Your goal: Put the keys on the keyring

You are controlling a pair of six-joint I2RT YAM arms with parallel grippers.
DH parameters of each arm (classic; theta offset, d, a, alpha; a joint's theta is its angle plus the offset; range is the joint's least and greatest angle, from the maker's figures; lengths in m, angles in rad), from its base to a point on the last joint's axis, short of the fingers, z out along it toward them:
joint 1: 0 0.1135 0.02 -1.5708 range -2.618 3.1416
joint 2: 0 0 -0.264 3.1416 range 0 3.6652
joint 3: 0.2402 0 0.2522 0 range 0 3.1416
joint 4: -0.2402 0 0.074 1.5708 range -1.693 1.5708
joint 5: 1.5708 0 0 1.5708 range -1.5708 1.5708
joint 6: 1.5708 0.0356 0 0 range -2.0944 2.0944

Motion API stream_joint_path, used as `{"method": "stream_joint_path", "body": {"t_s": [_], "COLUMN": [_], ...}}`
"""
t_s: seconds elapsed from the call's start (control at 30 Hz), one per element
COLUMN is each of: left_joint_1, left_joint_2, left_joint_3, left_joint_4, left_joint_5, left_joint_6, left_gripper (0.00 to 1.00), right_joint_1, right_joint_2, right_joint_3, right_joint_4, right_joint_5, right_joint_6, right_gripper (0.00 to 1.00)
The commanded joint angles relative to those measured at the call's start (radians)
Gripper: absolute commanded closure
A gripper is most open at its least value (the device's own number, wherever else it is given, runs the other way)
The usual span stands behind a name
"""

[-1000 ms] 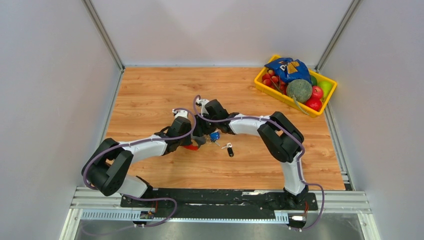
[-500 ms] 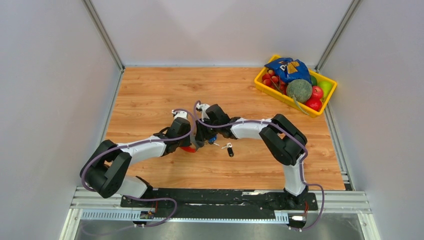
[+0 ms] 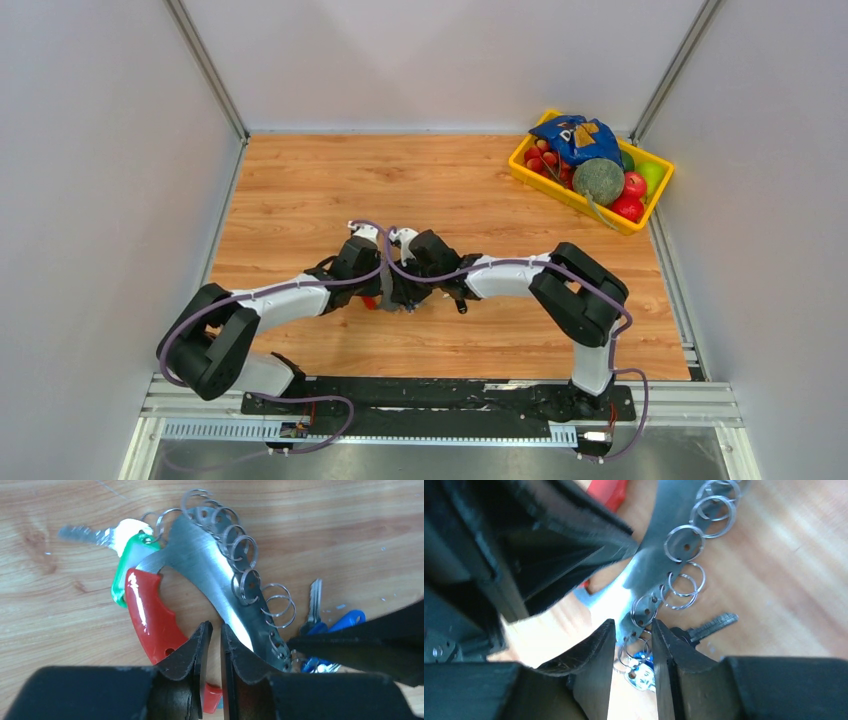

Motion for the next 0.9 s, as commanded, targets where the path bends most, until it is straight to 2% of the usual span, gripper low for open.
{"method": "stream_joint_path", "body": {"t_s": [0.0,0.2,0.4,0.57,0.87], "left_joint_1": [-0.001,-0.008,-0.033,-0.042,-0.044], "left_joint_2": [-0.014,-0.023,-0.034,-0.043,-0.027], "left_joint_3": [-0.03,-0.036,-0.032,-0.032,-0.025], "left_joint_4": [0.008,0.051,0.053,0.05,0.051], "left_joint_5": [0.13,0.248,0.277,0.28,0.275], "left_joint_6": [0.062,0.107,0.135,0.145,0.152], "left_gripper": [0.78,0.79,0.8,0.81,0.84], "right_joint_1": [0.054,0.076,0.074,0.068,0.025], "right_joint_2": [-0.101,-0.259,-0.375,-0.341,-0.243], "right_joint_3": [-0.078,-0.157,-0.144,-0.091,-0.056], "right_joint_4": [0.014,-0.002,-0.064,-0.124,-0.136], "right_joint_5": [0.001,0.064,0.254,0.361,0.381], "right_joint_6": [0.002,-0.004,-0.076,-0.134,-0.108], "right_gripper": [0.63,0.61,0.61,0.61,0.64]}}
